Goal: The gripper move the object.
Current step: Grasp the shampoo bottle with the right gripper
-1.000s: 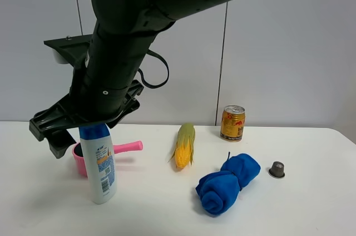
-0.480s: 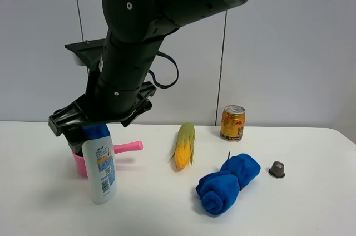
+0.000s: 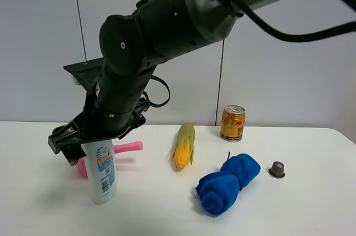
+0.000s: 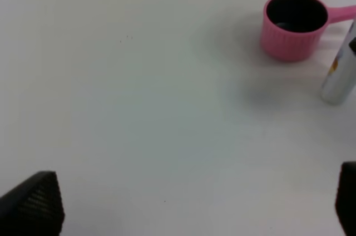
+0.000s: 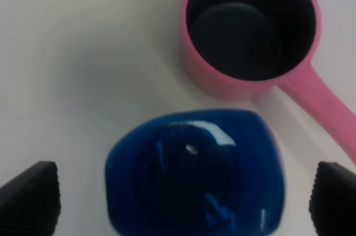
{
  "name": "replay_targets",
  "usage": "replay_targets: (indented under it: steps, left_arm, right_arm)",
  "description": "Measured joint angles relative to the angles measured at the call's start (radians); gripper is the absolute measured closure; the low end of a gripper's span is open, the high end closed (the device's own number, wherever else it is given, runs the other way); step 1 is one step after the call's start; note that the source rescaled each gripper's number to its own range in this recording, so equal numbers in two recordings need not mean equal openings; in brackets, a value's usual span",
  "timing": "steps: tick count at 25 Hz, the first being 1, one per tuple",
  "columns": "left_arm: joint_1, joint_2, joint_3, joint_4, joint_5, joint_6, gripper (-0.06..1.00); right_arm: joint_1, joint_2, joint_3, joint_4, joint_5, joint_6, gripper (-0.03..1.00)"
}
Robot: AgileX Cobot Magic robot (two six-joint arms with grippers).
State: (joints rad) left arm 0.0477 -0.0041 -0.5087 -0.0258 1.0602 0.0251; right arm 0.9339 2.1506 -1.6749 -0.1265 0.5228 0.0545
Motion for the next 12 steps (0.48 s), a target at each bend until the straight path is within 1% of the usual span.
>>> replay_targets:
  steps: [8,10,12]
  left_arm:
    - [0.000,0.000,0.000,0.000,0.000,0.000,-0.06]
    - [0.000,0.000,0.000,0.000,0.000,0.000,-0.06]
    - [0.000,0.000,0.000,0.000,0.000,0.000,-0.06]
  right_arm:
    - [-0.004,0.050,0.000,0.000,-0.049,0.003,0.03]
    - [-0.004,0.053,0.000,0.000,-0.051,0.003,0.11]
    - [-0.004,0.053,0.000,0.000,-0.055,0.004,0.28]
